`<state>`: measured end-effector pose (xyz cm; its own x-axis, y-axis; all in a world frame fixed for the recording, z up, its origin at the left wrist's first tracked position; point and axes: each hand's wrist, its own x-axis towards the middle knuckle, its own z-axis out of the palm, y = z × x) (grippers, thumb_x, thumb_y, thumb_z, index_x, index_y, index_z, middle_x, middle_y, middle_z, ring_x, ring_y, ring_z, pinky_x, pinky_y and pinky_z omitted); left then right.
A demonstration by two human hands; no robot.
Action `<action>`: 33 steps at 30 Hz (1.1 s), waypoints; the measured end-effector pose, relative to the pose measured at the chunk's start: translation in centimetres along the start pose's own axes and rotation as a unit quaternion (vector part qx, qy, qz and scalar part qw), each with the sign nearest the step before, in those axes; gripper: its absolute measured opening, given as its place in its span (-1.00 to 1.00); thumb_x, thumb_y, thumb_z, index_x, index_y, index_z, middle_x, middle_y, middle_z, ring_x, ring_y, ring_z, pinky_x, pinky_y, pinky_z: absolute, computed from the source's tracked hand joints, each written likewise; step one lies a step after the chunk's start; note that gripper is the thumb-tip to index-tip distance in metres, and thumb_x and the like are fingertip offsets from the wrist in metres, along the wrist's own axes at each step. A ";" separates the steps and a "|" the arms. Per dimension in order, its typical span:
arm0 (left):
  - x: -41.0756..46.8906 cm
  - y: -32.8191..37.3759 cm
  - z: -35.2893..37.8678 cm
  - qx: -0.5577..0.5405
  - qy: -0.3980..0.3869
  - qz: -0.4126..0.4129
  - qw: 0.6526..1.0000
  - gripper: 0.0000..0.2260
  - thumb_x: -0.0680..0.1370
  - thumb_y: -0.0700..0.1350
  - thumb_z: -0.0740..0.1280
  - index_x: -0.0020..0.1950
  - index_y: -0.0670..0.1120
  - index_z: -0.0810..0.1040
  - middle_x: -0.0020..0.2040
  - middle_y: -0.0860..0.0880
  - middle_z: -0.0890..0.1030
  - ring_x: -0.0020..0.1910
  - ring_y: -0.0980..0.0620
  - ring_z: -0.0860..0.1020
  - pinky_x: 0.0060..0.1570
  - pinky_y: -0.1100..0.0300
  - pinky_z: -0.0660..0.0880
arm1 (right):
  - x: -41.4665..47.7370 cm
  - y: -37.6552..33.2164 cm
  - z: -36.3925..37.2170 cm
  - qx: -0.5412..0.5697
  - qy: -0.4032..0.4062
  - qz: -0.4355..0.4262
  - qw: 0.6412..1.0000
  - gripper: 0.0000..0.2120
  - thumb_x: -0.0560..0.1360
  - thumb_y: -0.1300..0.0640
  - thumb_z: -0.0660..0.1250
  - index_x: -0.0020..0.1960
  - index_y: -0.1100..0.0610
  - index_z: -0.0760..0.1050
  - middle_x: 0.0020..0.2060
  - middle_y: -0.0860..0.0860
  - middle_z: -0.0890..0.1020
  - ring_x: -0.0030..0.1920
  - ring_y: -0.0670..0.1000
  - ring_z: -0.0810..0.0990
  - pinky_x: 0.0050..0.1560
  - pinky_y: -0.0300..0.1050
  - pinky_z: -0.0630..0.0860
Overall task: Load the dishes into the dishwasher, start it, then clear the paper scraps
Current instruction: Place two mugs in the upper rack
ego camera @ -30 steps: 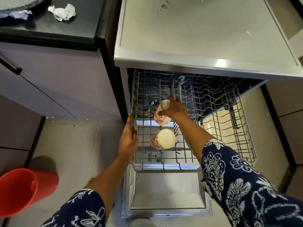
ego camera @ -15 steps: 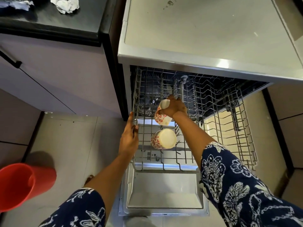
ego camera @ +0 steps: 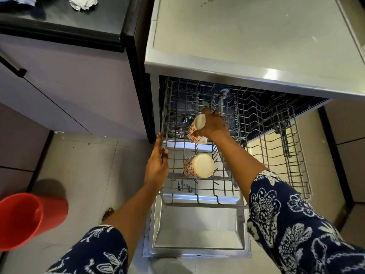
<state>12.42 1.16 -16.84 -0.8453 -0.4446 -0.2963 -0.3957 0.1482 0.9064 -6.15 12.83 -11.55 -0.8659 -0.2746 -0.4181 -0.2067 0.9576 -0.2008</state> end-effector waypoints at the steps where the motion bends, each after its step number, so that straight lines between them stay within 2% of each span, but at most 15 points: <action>1: -0.1 0.0 0.0 -0.001 -0.001 -0.001 1.000 -0.54 0.64 0.11 0.05 0.50 0.29 -0.04 0.52 0.06 0.20 0.44 -0.08 0.28 0.31 -0.08 0.30 | 0.1 0.1 -0.3 0.003 -0.002 0.001 1.000 -0.11 0.24 -0.12 0.54 0.41 0.08 0.17 0.32 0.22 0.34 0.26 0.27 0.43 0.24 0.06 0.44; 5: -0.1 -0.1 0.0 0.000 0.003 0.008 1.000 -0.54 0.64 0.11 0.06 0.50 0.30 -0.03 0.52 0.07 0.22 0.43 -0.06 0.30 0.22 0.09 0.28 | 0.0 0.6 -0.4 0.005 -0.006 -0.006 1.000 -0.14 0.26 -0.08 0.54 0.42 0.06 0.17 0.32 0.20 0.34 0.27 0.24 0.44 0.23 0.03 0.42; 11: 0.1 -0.1 0.0 -0.009 0.002 -0.003 1.000 -0.54 0.64 0.10 0.06 0.50 0.31 -0.02 0.51 0.06 0.25 0.42 -0.05 0.31 0.24 0.06 0.31 | -0.7 1.1 2.1 -0.002 -0.021 -0.003 1.000 -0.12 0.27 -0.04 0.54 0.41 0.13 0.13 0.30 0.25 0.34 0.24 0.29 0.44 0.21 0.08 0.45; 16: -0.1 0.1 0.0 -0.004 0.000 0.001 1.000 -0.55 0.65 0.10 0.04 0.50 0.31 -0.03 0.50 0.04 0.26 0.23 0.14 0.34 0.10 0.16 0.31 | -0.8 2.0 2.2 0.011 -0.018 -0.002 1.000 -0.14 0.25 -0.05 0.55 0.39 0.12 0.18 0.25 0.25 0.38 0.18 0.29 0.49 0.14 0.06 0.48; 21: 0.0 -0.1 -0.1 -0.001 0.003 0.007 1.000 -0.56 0.63 0.13 0.03 0.47 0.35 -0.05 0.51 0.05 0.24 0.38 -0.06 0.35 0.18 0.08 0.34 | -0.6 3.6 1.7 -0.008 -0.051 -0.100 0.994 -0.12 0.21 0.07 0.59 0.42 0.06 0.22 0.34 0.16 0.33 0.29 0.28 0.37 0.25 0.07 0.41; 24: 0.0 -0.1 0.0 -0.004 0.003 0.015 1.000 -0.57 0.64 0.10 0.05 0.45 0.36 -0.04 0.51 0.07 0.24 0.38 -0.04 0.35 0.17 0.14 0.30 | -0.2 4.1 1.3 -0.031 -0.053 -0.138 0.989 -0.10 0.21 0.03 0.58 0.43 0.02 0.21 0.35 0.12 0.31 0.31 0.25 0.35 0.28 0.06 0.39; 28: 0.0 -0.1 0.1 -0.008 0.003 0.007 1.000 -0.55 0.64 0.07 0.06 0.49 0.29 -0.02 0.49 0.05 0.28 0.28 0.11 0.35 0.16 0.17 0.31 | 0.3 3.3 1.6 -0.048 -0.045 -0.145 0.987 -0.11 0.27 0.01 0.54 0.47 0.01 0.15 0.39 0.13 0.26 0.35 0.25 0.30 0.31 0.04 0.34; 33: 0.1 -0.2 0.0 -0.007 0.000 0.013 1.000 -0.55 0.63 0.09 0.07 0.46 0.33 -0.04 0.51 0.05 0.25 0.39 -0.04 0.35 0.18 0.17 0.30 | 0.5 1.9 3.2 -0.062 -0.045 -0.128 0.989 -0.08 0.25 0.03 0.56 0.47 0.03 0.14 0.40 0.16 0.26 0.31 0.28 0.37 0.26 0.13 0.42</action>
<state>12.43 1.10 -17.00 -0.8552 -0.4411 -0.2722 -0.3683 0.1477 0.9179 -5.52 14.22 -14.93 -0.7356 -0.5103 -0.4456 -0.4723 0.8578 -0.2026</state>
